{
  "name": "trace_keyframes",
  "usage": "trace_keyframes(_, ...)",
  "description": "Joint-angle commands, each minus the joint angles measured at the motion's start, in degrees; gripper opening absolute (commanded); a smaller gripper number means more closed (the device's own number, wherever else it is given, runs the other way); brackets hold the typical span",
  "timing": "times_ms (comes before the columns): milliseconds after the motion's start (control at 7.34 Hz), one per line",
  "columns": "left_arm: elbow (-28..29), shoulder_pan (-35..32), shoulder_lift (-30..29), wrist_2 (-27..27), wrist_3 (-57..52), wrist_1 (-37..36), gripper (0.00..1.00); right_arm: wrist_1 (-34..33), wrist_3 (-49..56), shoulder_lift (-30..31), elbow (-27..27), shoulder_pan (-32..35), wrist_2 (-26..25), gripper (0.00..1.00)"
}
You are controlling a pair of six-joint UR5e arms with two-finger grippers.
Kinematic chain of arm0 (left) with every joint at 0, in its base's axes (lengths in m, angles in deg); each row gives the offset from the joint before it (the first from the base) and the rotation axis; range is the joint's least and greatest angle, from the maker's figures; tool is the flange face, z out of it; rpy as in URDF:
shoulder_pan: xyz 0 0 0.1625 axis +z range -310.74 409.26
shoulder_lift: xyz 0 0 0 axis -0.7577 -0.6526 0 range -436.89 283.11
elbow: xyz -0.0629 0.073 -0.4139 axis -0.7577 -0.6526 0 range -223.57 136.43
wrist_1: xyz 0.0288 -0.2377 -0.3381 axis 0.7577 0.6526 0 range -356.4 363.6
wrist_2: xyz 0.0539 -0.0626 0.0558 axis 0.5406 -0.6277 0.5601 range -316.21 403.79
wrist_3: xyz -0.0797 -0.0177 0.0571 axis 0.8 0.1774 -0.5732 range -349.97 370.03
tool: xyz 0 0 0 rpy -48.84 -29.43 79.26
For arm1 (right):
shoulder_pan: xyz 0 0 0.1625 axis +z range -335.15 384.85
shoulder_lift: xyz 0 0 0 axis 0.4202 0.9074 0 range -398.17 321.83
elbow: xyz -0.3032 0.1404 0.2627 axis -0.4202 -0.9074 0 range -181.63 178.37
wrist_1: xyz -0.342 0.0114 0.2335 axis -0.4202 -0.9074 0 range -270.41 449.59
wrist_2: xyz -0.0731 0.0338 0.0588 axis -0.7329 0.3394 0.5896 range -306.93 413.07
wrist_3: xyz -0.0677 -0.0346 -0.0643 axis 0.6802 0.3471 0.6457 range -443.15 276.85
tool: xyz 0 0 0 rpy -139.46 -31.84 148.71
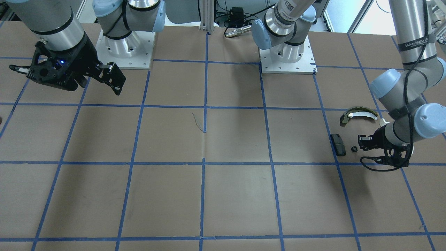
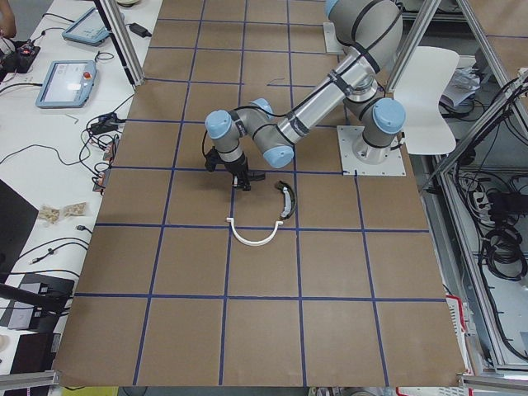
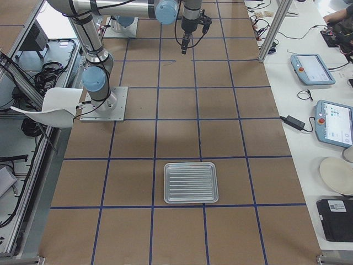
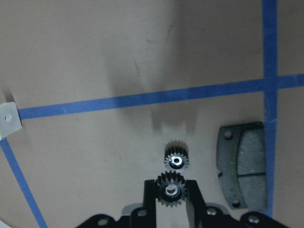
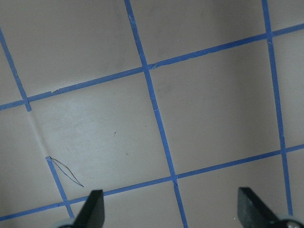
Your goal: Place bearing gear from tray to pile
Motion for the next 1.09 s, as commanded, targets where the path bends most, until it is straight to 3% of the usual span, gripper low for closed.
trace_keyframes(0,0.1,0.3,-0.8,0.4,-0.8,-0.5,0.0,0.0,0.1,1.2,0.4,0.0,0.1,1.0)
trace_keyframes(136,-0.3,0.3,-0.9,0.5,-0.8,-0.5,0.0,0.1,0.1,1.3,0.0,0.1,0.7,1.0)
trace_keyframes(272,-0.2,0.3,-0.9,0.9,-1.5,-0.6,0.99,0.1,-0.1,1.7,0.0,0.2,0.7,1.0)
trace_keyframes(681,1.6,0.0,0.8,0.9,-1.4,0.2,1.0,-0.1,-0.1,2.2,-0.3,0.2,0.5,1.0)
trace_keyframes(817,3.6,-0.9,2.1,0.8,-0.8,2.7,1.0,0.1,0.1,2.5,0.2,0.1,0.2,1.0)
trace_keyframes(953,6.5,-1.9,4.3,-1.0,1.8,10.0,1.0,0.3,0.0,3.1,0.8,0.2,0.5,1.0)
